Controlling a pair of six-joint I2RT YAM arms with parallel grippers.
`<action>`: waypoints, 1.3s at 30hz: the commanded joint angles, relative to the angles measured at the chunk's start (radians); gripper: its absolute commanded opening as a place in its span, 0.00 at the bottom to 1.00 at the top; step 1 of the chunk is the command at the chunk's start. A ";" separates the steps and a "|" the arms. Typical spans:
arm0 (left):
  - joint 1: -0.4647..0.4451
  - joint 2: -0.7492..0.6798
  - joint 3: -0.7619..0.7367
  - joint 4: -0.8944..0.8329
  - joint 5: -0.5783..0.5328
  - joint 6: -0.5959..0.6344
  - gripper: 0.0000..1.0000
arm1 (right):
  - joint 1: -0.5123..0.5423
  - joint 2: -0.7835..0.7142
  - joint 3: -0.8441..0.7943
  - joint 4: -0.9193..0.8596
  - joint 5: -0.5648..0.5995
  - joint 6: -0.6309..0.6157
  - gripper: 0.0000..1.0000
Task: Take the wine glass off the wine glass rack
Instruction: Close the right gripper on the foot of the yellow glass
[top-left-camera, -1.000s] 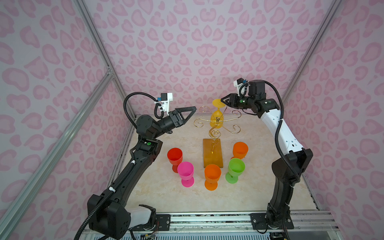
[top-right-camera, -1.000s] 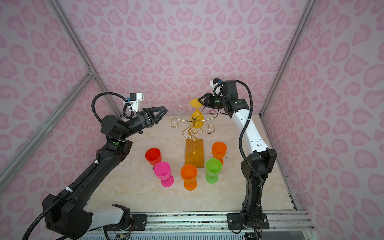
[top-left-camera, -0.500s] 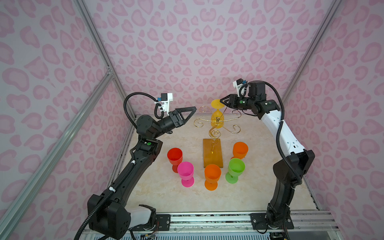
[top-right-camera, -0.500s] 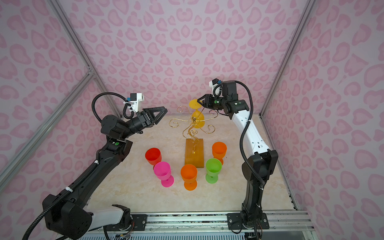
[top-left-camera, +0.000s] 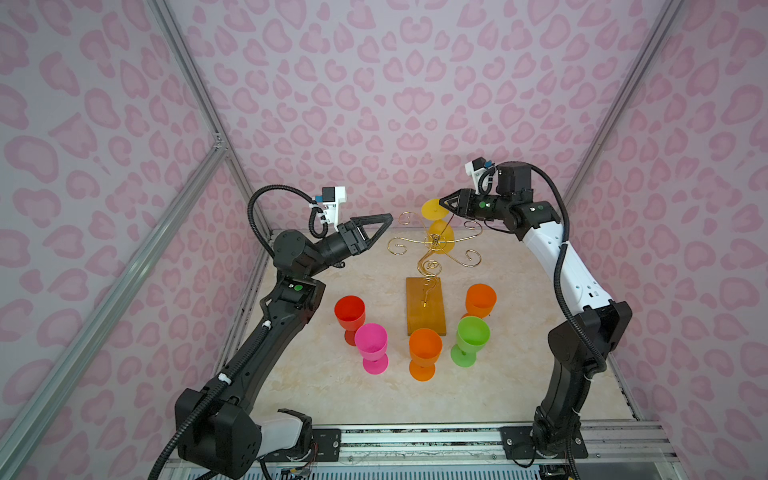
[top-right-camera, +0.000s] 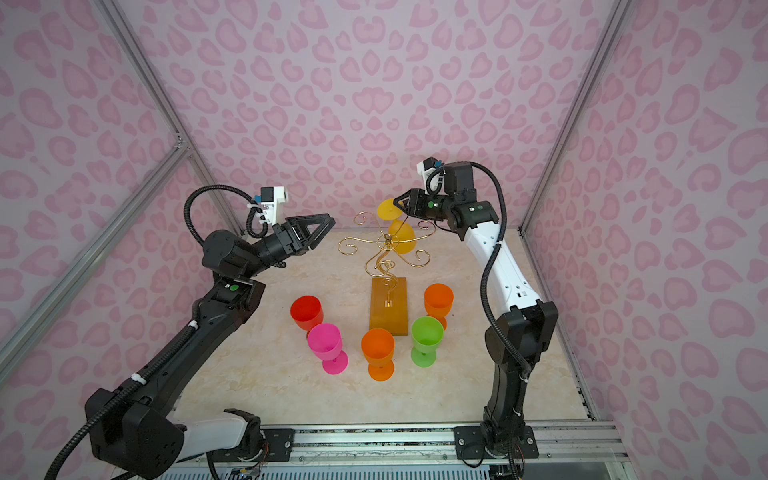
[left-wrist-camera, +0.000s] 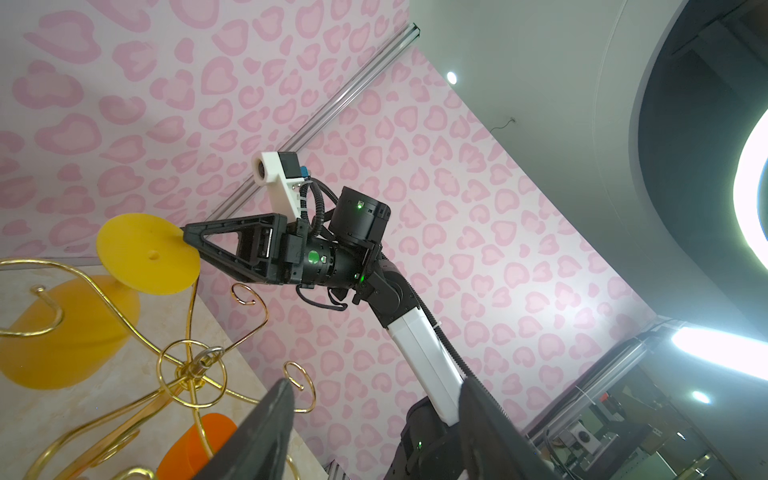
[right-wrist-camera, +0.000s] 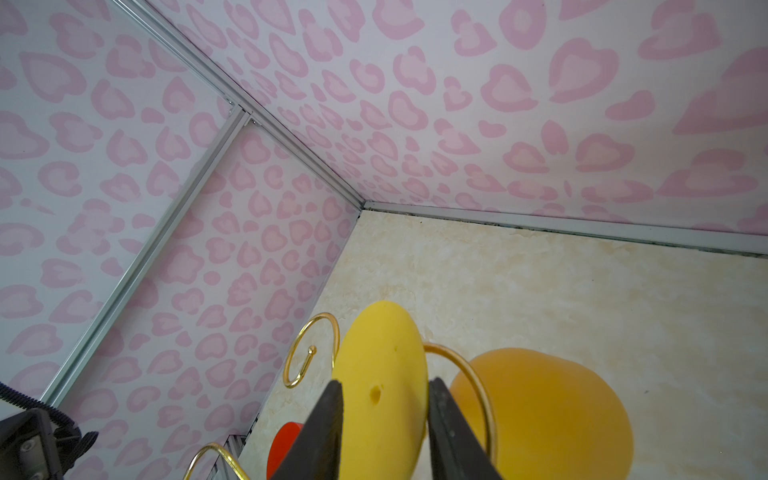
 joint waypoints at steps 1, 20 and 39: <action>0.001 -0.004 -0.003 0.022 0.010 0.015 0.65 | 0.003 0.013 -0.003 0.013 -0.024 0.004 0.32; 0.002 -0.005 -0.001 0.022 0.013 0.015 0.65 | -0.005 0.010 -0.042 0.093 -0.051 0.082 0.10; 0.001 -0.004 0.006 0.024 0.023 0.012 0.65 | -0.048 -0.011 -0.161 0.399 -0.167 0.322 0.04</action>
